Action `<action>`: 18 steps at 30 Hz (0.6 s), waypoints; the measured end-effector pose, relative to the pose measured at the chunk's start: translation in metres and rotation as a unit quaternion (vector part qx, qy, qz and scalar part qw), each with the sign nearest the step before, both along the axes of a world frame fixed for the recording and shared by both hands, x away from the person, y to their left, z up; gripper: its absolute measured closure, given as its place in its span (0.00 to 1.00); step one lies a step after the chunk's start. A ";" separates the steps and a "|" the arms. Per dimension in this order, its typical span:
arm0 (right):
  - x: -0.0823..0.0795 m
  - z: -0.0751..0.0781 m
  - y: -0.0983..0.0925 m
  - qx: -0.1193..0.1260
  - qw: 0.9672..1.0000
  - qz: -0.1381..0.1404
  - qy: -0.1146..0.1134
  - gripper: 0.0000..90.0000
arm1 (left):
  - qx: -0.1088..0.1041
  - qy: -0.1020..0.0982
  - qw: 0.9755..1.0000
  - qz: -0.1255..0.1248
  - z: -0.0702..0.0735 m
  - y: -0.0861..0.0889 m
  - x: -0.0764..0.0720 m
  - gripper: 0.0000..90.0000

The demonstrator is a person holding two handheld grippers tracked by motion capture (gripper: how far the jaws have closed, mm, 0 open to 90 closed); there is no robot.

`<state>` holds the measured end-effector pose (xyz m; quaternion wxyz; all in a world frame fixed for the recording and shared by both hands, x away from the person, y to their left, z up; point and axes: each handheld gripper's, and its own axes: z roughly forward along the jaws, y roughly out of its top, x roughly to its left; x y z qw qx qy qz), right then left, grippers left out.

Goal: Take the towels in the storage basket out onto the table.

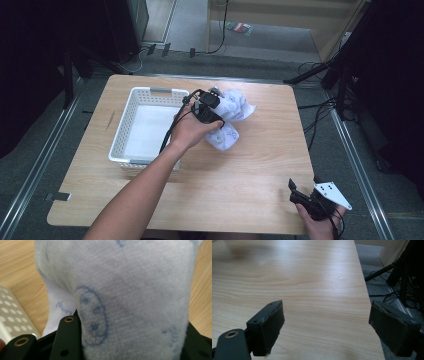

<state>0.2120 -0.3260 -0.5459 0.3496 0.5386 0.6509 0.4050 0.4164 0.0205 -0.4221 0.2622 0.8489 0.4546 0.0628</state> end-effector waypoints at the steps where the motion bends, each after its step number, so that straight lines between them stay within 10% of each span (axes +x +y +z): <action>1: 0.000 0.000 0.000 -0.001 1.000 0.000 0.000 0.14 | -0.002 0.001 1.000 0.000 -0.002 -0.001 0.000 0.57; 18: 0.000 0.000 0.000 -0.001 1.000 -0.001 0.001 0.14 | 0.008 0.028 1.000 0.003 -0.061 -0.019 -0.009 0.52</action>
